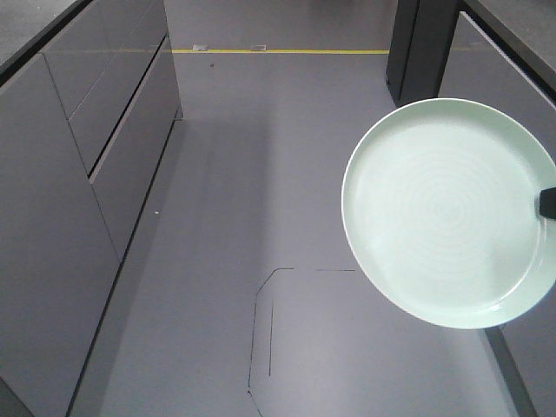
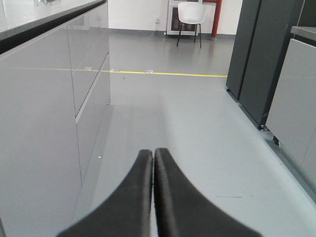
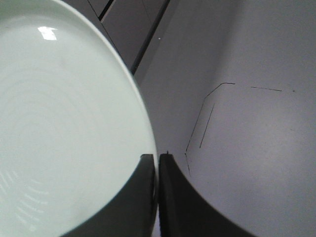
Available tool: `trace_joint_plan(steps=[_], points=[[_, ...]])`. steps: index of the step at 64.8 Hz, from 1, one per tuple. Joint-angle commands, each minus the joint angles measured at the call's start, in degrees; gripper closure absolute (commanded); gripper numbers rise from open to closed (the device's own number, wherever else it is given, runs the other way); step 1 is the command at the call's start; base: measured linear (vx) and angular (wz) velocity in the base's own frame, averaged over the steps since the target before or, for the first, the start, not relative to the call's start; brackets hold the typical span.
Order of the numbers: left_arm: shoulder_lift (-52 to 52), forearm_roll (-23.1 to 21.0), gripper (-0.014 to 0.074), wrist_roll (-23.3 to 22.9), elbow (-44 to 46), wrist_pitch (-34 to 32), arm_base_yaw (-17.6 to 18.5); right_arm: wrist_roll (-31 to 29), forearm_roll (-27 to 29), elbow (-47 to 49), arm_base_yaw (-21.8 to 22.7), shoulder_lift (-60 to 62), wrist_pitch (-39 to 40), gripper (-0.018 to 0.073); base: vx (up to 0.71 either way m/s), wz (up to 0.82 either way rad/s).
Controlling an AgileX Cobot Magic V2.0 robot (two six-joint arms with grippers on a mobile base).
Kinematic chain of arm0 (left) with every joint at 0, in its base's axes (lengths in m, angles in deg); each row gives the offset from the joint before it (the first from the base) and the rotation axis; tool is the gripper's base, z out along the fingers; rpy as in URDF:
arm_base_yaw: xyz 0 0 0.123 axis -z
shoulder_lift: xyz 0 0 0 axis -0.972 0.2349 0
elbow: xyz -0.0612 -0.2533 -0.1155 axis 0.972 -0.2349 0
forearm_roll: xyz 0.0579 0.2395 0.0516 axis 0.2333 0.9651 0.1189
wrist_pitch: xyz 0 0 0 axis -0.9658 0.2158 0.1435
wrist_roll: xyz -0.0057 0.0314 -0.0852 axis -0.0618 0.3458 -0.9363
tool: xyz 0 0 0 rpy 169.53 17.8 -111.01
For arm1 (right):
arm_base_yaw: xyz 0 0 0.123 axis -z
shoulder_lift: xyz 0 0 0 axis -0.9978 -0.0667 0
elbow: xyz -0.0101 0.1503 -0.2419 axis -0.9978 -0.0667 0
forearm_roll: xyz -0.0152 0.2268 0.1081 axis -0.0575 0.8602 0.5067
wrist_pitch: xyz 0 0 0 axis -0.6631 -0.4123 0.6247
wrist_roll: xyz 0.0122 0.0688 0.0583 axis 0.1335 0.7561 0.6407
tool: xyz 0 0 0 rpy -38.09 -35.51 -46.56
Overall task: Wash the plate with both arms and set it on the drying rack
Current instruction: 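Hold the plate in the right gripper while the base turns away, then hold the plate in the right gripper while driving along the aisle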
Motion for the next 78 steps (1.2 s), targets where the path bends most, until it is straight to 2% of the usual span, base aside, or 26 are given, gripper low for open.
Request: trace_joint_plan(steps=[1,78], points=[[-0.7,-0.1,0.0603,-0.1,-1.0,-4.1,0.3,-0.5,3.3,1.4,0.4,0.6,2.1,0.0566,0.23,0.01],[-0.7,-0.1,0.0603,-0.1,-1.0,-3.9,0.3,-0.5,3.3,1.4,0.4,0.6,2.1,0.0566,0.25,0.03]])
